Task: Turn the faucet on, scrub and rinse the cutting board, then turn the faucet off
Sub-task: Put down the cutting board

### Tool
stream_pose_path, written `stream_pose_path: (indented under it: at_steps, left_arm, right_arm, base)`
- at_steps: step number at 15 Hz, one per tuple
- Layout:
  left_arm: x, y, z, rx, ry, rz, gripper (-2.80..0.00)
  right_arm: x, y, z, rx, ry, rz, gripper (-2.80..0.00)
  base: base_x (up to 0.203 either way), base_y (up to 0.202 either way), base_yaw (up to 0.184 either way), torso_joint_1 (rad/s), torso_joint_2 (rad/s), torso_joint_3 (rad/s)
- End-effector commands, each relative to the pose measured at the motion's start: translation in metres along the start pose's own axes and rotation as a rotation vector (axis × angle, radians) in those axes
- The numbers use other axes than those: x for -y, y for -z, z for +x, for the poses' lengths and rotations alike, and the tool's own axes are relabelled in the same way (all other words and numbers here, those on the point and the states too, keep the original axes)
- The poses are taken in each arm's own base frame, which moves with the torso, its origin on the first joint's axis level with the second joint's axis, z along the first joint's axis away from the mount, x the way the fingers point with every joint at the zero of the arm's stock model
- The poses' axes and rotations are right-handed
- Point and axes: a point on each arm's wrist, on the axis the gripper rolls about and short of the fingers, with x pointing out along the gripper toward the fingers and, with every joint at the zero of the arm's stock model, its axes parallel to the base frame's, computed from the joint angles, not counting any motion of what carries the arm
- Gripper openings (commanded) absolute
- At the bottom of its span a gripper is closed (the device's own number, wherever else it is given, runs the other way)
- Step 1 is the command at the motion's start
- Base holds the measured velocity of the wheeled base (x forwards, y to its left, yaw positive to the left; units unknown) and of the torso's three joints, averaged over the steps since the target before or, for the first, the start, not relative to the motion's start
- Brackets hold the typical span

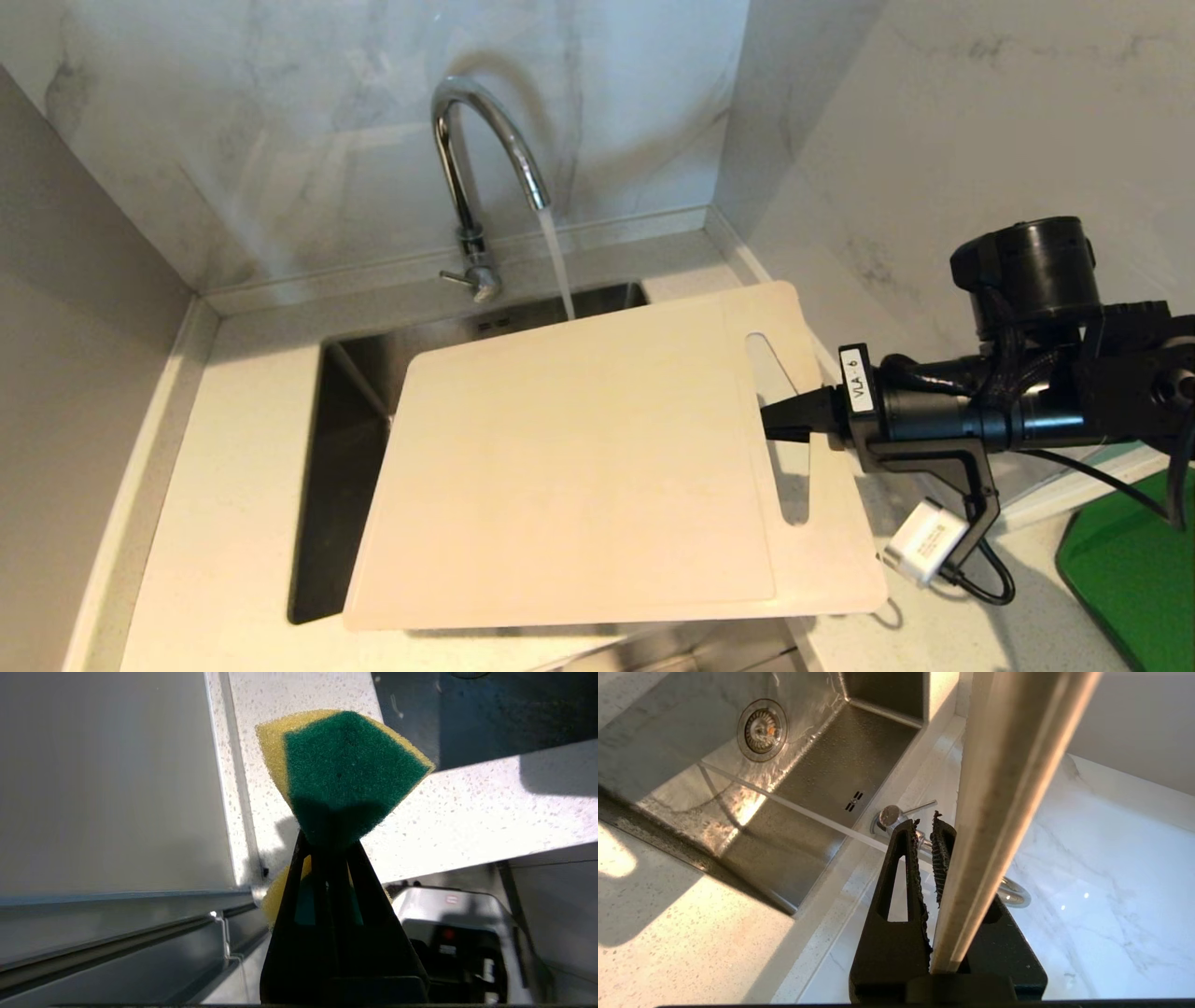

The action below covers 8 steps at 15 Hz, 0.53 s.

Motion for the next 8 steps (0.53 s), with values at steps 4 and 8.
stream_pose_path:
  at_steps: [4, 8]
  left_arm:
    - [-0.001, 0.021, 0.002, 0.055, -0.080, 0.051, -2.80]
    - [0.001, 0.030, -0.003, 0.129, 0.009, 0.038, -2.80]
  right_arm:
    - [0.000, -0.001, 0.000, 0.004, 0.005, -0.014, -2.80]
    - [0.001, -0.001, -0.001, 0.002, 0.005, -0.017, -2.80]
  base:
    - [0.000, 0.000, 0.000, 0.000, 0.00, 0.000]
    - [0.000, 0.000, 0.000, 0.000, 0.00, 0.000]
